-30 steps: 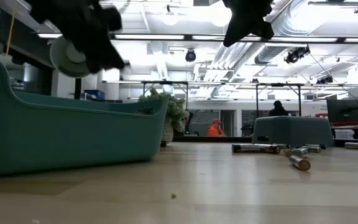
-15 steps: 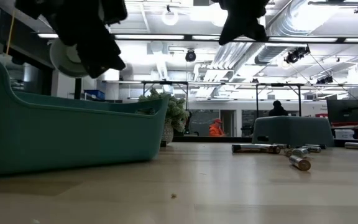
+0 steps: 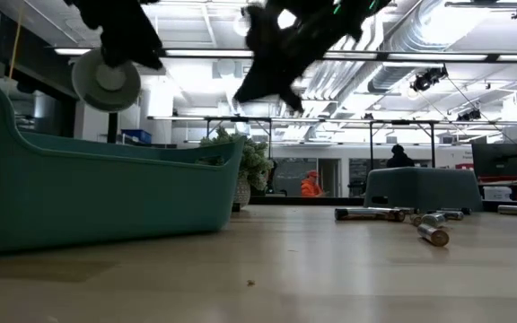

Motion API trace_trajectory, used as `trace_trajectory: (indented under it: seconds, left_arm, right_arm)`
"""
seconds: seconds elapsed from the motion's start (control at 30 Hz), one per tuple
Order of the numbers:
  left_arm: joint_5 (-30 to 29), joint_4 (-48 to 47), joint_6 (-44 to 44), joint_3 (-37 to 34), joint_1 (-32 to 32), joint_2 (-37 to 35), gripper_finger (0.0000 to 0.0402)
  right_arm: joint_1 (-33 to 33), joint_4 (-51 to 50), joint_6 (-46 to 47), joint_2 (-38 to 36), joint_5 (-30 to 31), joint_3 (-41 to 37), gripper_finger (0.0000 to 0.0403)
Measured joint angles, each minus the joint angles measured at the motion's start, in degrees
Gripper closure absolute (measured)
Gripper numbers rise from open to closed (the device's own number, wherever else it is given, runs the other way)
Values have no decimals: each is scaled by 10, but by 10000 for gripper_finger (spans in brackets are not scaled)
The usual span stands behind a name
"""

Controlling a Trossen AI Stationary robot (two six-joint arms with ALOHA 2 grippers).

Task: Sort batteries
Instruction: Put the black battery into the green bin

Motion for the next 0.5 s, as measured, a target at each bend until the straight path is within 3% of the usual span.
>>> trace_trajectory:
  seconds: [0.17, 0.27, 0.5]
  left_arm:
    - [-88, -8, -50, 0, 0, -64, 235]
    - [-121, -5, -64, 0, 0, -81, 235]
    - [-143, -4, -77, 0, 0, -72, 235]
  right_arm:
    - [-24, 93, 14, 95, 17, 0, 403]
    - [-40, 107, 28, 130, 69, 0, 403]
    - [-82, 119, 27, 150, 145, 0, 403]
